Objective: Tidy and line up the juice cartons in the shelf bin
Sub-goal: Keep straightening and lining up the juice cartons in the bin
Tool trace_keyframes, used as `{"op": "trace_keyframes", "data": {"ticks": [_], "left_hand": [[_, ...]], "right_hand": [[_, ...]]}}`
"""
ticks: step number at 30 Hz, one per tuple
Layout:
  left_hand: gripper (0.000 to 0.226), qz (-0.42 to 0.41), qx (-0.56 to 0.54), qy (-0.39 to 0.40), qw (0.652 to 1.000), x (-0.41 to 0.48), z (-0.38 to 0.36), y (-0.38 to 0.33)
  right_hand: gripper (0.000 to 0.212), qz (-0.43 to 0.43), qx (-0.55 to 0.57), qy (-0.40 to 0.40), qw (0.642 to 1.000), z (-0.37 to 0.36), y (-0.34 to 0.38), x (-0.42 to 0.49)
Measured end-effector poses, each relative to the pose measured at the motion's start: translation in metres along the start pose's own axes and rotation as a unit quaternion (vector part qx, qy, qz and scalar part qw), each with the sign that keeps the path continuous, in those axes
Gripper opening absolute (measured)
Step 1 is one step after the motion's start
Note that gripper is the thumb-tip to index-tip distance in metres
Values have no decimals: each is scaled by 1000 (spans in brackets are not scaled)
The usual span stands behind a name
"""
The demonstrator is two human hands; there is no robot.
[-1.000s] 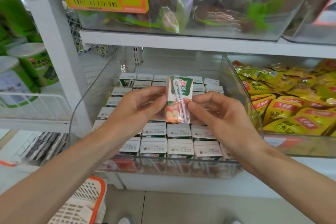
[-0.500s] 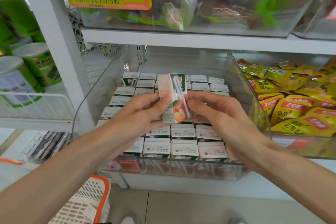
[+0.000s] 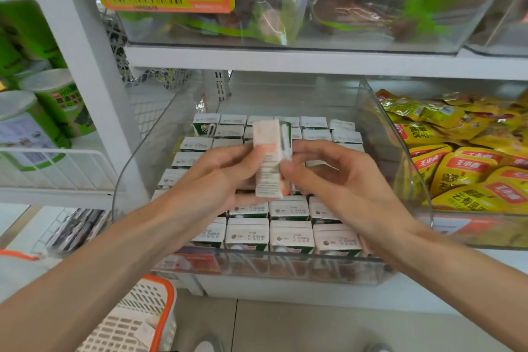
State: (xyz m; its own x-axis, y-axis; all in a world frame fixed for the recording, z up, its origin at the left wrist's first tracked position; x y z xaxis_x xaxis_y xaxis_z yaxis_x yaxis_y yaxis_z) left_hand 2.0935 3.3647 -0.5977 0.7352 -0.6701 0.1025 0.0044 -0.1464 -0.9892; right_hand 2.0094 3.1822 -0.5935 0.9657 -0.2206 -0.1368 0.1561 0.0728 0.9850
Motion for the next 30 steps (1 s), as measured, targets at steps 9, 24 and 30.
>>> {"op": "trace_keyframes", "data": {"ticks": [9,24,30], "left_hand": [[47,-9,4,-27,1000,-1,-2,-7],[44,-15,-8,-72,997,0,5,-3],[30,-25,-5,-77,997,-1,8,-5]], "right_hand": [[44,-12,39,13,999,-1,0,-3],[34,13,-8,-32,999,-1,0,-1],[27,-12,16,-32,999,2,-4,3]]}}
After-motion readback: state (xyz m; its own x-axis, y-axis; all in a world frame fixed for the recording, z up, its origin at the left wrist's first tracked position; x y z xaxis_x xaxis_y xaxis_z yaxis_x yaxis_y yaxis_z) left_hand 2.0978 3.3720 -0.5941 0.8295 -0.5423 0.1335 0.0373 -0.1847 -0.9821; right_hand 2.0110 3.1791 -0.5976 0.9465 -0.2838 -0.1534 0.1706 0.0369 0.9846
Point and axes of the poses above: each hand's wrist, its own x-axis towards the middle knuckle, its own z-axis out of the back of the hand, y = z × x, the point moved 2 cm from there along x, towards the middle knuckle, and after that the axes turned 12 degrees about -z, right-handed, at the moved point
